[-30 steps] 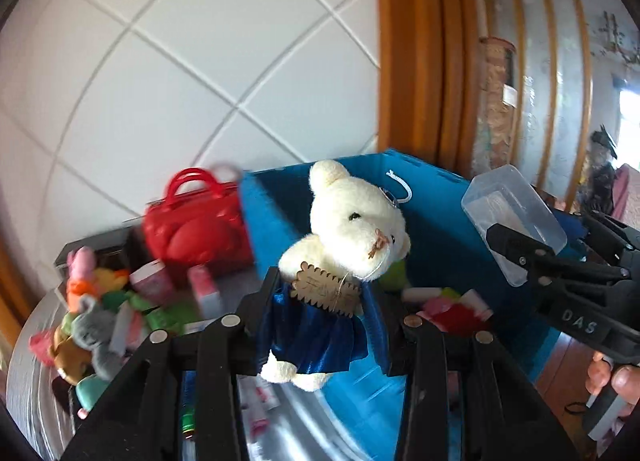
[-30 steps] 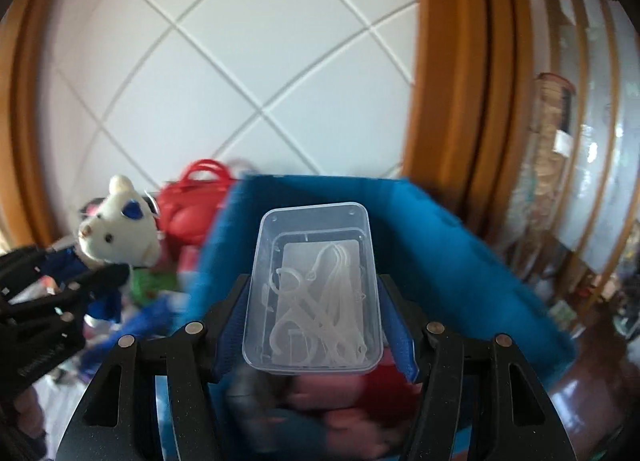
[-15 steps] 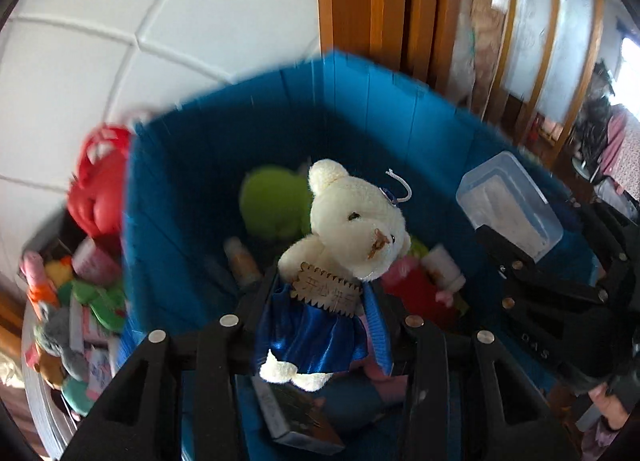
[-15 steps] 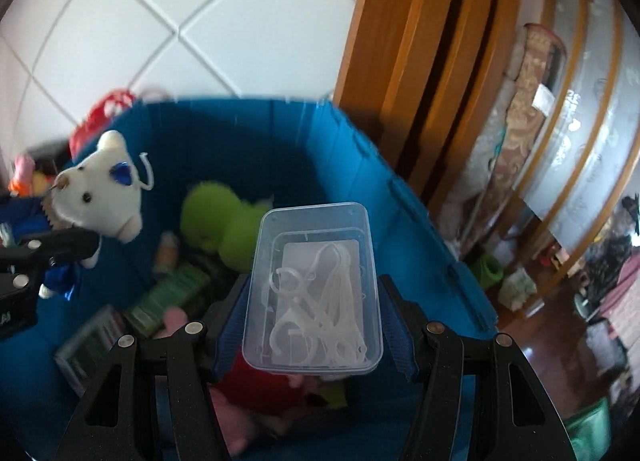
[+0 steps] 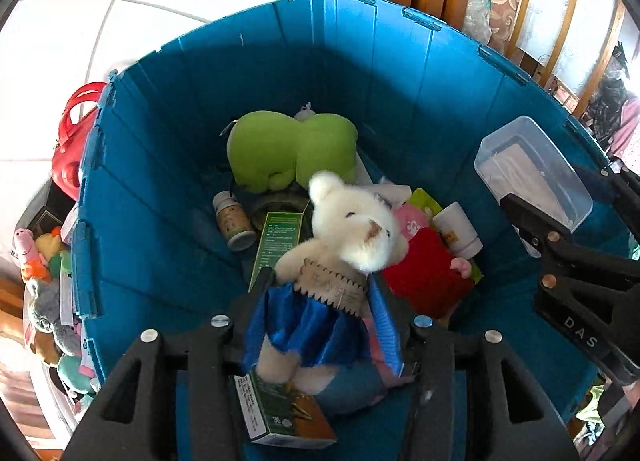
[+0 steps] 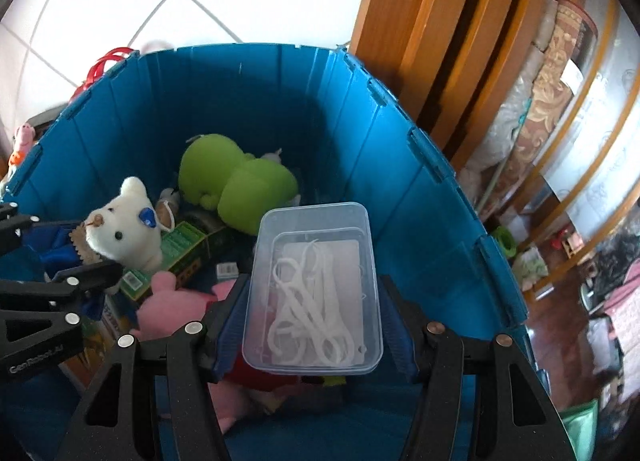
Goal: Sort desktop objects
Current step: 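Carry the teddy bear and clear box over the blue bin and open both grippers, then withdraw both grippers from the bin back toward the pile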
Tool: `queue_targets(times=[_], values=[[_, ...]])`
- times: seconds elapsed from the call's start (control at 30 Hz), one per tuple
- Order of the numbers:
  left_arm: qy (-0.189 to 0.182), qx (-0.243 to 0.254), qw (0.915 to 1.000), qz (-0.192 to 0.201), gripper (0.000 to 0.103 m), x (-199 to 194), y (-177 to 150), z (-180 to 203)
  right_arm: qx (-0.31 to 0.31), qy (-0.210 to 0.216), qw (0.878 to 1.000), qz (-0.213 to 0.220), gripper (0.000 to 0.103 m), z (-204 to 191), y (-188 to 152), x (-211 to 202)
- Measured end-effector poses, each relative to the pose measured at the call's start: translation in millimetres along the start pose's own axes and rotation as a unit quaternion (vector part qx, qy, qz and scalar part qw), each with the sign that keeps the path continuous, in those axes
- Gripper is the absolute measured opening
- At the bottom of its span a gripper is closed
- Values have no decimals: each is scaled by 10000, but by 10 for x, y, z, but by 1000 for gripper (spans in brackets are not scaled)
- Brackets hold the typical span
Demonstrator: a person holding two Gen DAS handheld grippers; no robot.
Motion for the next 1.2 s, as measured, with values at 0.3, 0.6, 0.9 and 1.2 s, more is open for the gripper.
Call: queue_targets(times=[0.3,0.6,0.9,1.2], values=[[99,36,9999,-26,54,4,-11,-40,-54,-131,9997,-189,61,30,16,54],[25,-48,9997,230,55,-207,-24,-71,-109,-260,9994,-208,61,28,1,64],[-42,-227,9978,619,55,-534,-177,-142,61,-259,9996,-130,64,61,2,36],[438,-818,9839,1526,57,-1135,-555,-610,422,215,9970,619,103,-50,71,-447]])
Point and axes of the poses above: each gripper's, at about its wrist camera, not at the fingertips, and x roughly the way its jaws point, z to its right, y to its top, the point moved 9 cm from there along x, roughly the way its jaws point, and after that the axes turned 15 degrees about x, right-handed, at the moved point
